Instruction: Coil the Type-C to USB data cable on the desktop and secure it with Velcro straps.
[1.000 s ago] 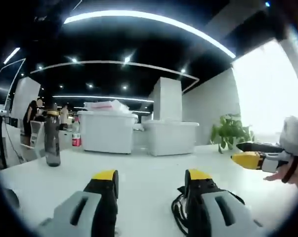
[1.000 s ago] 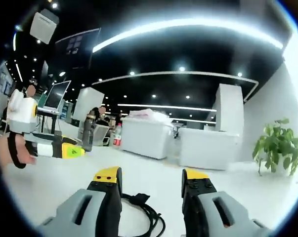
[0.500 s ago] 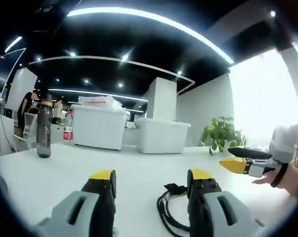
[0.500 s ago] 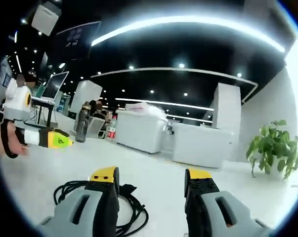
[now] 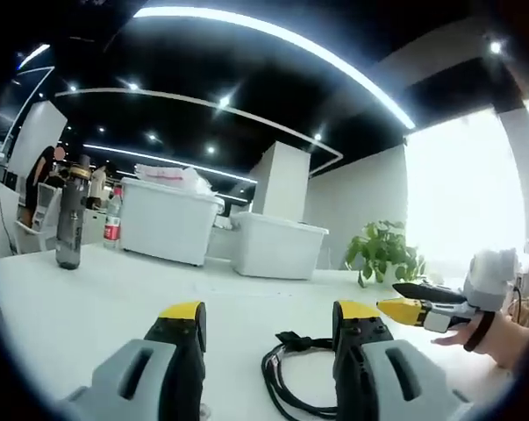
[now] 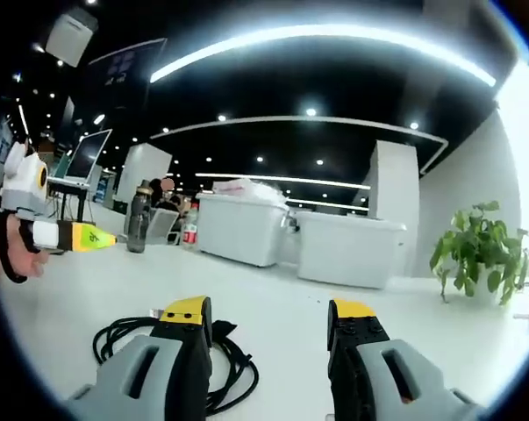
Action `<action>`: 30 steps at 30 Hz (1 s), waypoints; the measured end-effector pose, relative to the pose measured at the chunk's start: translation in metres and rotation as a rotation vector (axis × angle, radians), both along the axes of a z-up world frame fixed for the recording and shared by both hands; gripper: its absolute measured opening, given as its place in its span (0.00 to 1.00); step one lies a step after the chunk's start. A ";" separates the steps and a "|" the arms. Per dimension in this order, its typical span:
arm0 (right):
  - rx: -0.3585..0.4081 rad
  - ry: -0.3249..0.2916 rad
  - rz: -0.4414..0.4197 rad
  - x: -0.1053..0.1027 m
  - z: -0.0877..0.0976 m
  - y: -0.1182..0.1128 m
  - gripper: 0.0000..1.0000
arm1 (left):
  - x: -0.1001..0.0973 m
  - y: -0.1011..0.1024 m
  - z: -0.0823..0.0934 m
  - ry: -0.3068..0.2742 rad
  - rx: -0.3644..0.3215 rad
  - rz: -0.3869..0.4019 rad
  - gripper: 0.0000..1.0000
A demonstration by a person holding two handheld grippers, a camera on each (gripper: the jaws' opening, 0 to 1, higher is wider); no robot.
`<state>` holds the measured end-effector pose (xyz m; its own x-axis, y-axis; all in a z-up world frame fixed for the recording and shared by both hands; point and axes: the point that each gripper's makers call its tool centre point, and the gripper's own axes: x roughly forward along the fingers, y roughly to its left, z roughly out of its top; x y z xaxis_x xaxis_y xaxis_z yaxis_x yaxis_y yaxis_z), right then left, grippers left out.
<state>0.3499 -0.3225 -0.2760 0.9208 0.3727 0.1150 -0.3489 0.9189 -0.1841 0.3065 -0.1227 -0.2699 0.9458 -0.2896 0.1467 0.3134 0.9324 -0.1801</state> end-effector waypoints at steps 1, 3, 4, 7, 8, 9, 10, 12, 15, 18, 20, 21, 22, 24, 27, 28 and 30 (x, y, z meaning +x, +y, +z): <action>-0.005 -0.004 -0.002 0.001 0.000 0.000 0.52 | -0.001 -0.002 0.000 0.003 0.003 -0.008 0.59; -0.017 -0.012 -0.008 0.001 0.000 0.000 0.52 | -0.003 -0.005 0.000 0.001 0.007 -0.024 0.59; -0.025 -0.012 -0.012 0.002 -0.001 -0.001 0.52 | -0.004 -0.008 0.001 -0.004 0.014 -0.032 0.59; -0.028 0.000 -0.014 0.004 -0.004 -0.002 0.52 | -0.006 -0.014 0.001 -0.013 0.047 -0.048 0.59; -0.021 0.006 -0.010 0.004 -0.005 -0.001 0.52 | -0.006 -0.014 0.001 -0.011 0.052 -0.049 0.59; -0.013 0.010 -0.003 0.004 -0.005 0.000 0.52 | -0.006 -0.014 0.000 -0.009 0.053 -0.049 0.59; -0.006 0.014 0.002 0.004 -0.005 0.000 0.52 | -0.006 -0.014 -0.001 -0.007 0.052 -0.050 0.59; 0.003 0.019 0.009 0.003 -0.005 0.001 0.52 | -0.005 -0.013 -0.002 0.000 0.046 -0.051 0.59; -0.009 0.022 0.010 0.002 -0.006 0.001 0.52 | -0.005 -0.012 -0.005 0.013 0.044 -0.049 0.59; -0.017 0.022 0.015 0.001 -0.006 0.002 0.52 | -0.005 -0.012 -0.007 0.021 0.054 -0.047 0.59; -0.012 0.024 0.021 0.000 -0.006 0.003 0.52 | -0.005 -0.012 -0.008 0.021 0.060 -0.046 0.59; -0.011 0.024 0.023 0.000 -0.006 0.003 0.52 | -0.005 -0.011 -0.008 0.022 0.063 -0.044 0.59; -0.011 0.025 0.024 0.000 -0.006 0.003 0.52 | -0.005 -0.012 -0.009 0.024 0.070 -0.042 0.59; -0.011 0.024 0.025 0.000 -0.005 0.003 0.52 | -0.005 -0.013 -0.010 0.024 0.094 -0.040 0.59; -0.010 0.023 0.023 0.000 -0.005 0.003 0.52 | -0.006 -0.016 -0.011 0.018 0.132 -0.039 0.59; -0.010 0.022 0.022 0.000 -0.005 0.002 0.52 | -0.006 -0.016 -0.010 0.017 0.135 -0.038 0.59; -0.011 0.024 0.020 0.000 -0.005 0.001 0.52 | -0.006 -0.016 -0.010 0.014 0.136 -0.038 0.59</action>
